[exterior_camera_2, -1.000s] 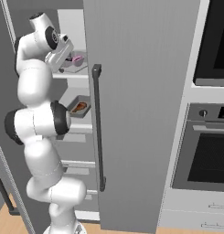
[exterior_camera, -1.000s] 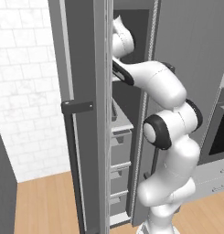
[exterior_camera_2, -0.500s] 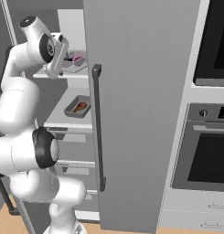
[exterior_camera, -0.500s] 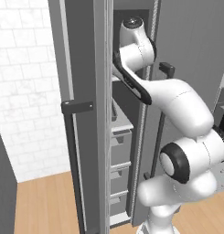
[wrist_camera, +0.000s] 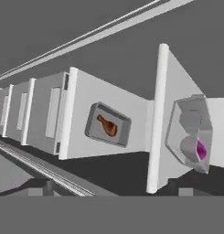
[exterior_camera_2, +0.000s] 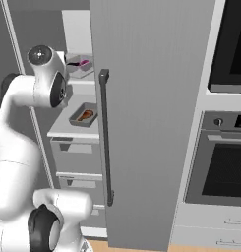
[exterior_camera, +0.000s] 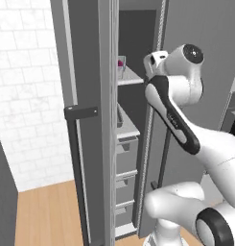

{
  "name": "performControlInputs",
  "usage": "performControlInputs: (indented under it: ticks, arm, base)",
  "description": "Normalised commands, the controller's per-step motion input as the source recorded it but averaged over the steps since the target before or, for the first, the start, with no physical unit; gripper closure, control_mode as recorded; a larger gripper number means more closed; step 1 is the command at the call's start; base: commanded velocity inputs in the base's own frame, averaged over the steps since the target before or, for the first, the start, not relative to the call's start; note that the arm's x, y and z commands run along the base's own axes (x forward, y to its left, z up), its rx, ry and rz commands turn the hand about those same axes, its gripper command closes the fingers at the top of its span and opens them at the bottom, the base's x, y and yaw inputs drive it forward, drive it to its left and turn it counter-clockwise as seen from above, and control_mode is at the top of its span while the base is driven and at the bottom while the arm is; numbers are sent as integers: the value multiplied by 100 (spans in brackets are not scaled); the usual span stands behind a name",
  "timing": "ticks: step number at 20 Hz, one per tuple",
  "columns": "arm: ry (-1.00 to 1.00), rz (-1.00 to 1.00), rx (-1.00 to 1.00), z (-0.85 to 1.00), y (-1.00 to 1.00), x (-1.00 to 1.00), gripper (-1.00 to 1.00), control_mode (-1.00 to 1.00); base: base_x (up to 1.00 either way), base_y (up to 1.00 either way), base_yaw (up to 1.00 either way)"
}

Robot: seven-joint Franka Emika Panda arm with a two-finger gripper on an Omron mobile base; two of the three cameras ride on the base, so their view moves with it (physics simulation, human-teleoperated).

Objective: Take the meat container that has the chicken drumstick and place it on the second highest rack of the freezer. Then take the vegetable container that has the eggplant and onion and place it on the highest rack of the freezer.

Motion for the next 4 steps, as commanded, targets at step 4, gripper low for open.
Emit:
performControlInputs:
  ticks: [4]
  arm:
    - [-1,30,0,0,0,-91,-100,-100]
  base:
    - [0,0,0]
